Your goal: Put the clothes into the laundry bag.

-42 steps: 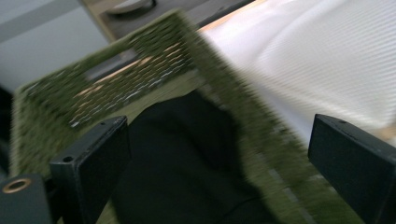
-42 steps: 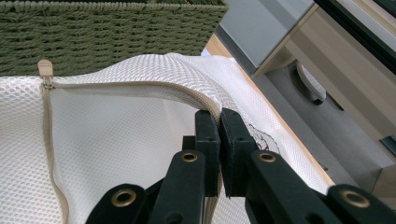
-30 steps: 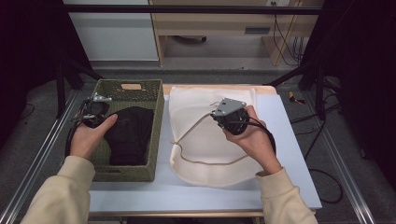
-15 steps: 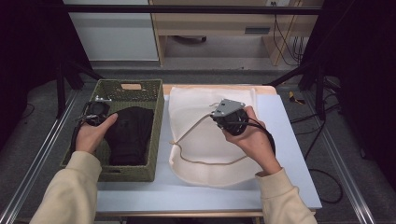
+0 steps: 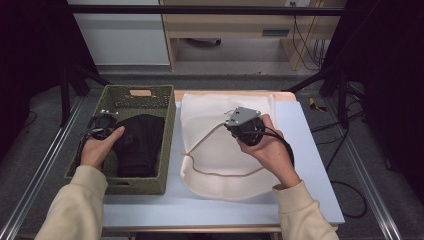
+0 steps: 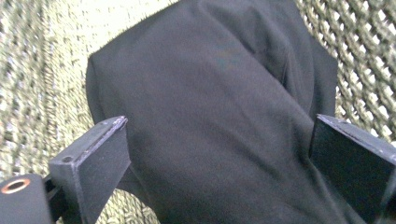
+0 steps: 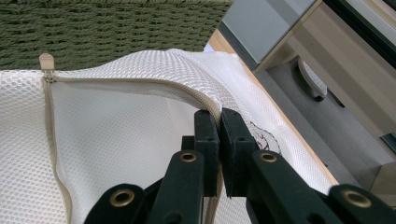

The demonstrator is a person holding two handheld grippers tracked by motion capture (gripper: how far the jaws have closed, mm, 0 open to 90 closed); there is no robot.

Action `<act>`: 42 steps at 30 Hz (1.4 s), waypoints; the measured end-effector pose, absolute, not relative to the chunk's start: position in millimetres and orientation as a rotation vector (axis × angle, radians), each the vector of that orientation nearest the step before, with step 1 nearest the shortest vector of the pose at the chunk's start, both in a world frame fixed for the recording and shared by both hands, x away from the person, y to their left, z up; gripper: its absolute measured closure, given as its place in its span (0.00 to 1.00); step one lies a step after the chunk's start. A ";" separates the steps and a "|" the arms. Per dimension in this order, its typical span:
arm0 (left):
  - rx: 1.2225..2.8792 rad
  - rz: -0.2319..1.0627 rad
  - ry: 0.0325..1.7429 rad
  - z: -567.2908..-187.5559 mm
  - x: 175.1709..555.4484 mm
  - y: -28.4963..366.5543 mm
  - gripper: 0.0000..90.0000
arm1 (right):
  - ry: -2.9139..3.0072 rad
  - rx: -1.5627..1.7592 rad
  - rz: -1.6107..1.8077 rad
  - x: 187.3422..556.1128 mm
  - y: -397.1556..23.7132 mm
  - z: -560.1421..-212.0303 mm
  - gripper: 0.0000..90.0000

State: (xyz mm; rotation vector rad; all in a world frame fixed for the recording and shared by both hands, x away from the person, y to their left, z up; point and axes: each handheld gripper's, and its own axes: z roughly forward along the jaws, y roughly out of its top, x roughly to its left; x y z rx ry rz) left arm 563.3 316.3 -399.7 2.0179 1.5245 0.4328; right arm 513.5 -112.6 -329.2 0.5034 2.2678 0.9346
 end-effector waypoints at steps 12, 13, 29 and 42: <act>2.024 0.315 1.543 -416.1 570.3 312.5 0.07 | 2.273 0.504 0.925 512.7 -111.9 -329.3 0.96; 2.028 0.309 1.538 -416.1 570.5 312.6 0.07 | 2.273 0.508 0.926 512.5 -112.0 -329.1 0.96; 2.109 0.300 1.463 -417.4 573.7 289.5 0.08 | 2.288 0.500 0.913 511.6 -107.0 -331.1 0.96; 2.180 0.340 1.449 -421.8 575.2 275.6 0.03 | 2.286 0.505 0.915 510.7 -107.7 -329.2 0.95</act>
